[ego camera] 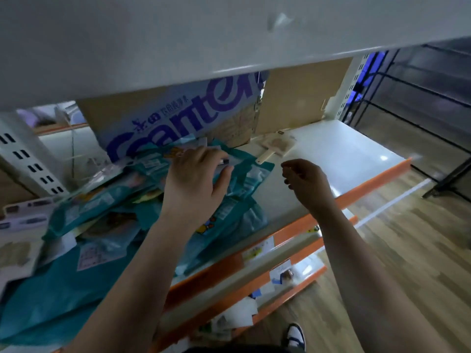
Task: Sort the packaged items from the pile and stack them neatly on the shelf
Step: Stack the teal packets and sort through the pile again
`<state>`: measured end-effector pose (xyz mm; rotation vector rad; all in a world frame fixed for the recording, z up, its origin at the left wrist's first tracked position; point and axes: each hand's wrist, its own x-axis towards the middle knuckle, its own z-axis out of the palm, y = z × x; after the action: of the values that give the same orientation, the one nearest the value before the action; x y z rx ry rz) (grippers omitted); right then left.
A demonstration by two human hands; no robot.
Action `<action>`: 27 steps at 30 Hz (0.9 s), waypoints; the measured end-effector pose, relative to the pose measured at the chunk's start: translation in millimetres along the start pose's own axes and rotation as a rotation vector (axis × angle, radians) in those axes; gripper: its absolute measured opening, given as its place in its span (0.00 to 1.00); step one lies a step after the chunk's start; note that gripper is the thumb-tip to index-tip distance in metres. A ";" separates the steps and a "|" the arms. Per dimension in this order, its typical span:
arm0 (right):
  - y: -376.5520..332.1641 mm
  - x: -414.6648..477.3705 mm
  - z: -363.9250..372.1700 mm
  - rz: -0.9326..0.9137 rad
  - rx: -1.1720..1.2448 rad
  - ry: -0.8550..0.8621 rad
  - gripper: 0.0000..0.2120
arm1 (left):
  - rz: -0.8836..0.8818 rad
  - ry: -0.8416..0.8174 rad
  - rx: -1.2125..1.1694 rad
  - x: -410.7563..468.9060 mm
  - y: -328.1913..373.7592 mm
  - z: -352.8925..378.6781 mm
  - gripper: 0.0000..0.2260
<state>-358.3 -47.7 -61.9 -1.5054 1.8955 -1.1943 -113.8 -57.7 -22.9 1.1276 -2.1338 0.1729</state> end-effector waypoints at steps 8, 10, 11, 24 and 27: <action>43.4 74.8 -14.2 -0.001 0.040 -0.235 0.11 | -0.170 0.044 0.081 22.5 46.3 39.0 0.15; 47.8 86.8 -15.6 -0.007 0.047 -0.336 0.11 | -0.215 0.062 0.108 22.4 63.7 46.9 0.14; 49.7 91.5 -15.6 -0.004 0.054 -0.380 0.11 | -0.256 0.056 0.127 21.9 71.4 50.3 0.14; 56.4 83.3 39.7 0.392 0.504 -0.645 0.11 | -0.602 0.033 0.319 -21.6 122.1 60.0 0.13; 50.6 75.6 45.1 0.514 0.625 -0.606 0.11 | -0.621 0.037 0.306 -30.0 121.9 56.8 0.15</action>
<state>-375.3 -132.5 -115.1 -0.8301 1.2230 -0.8392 -225.9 13.1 -60.2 1.8908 -1.6622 0.2308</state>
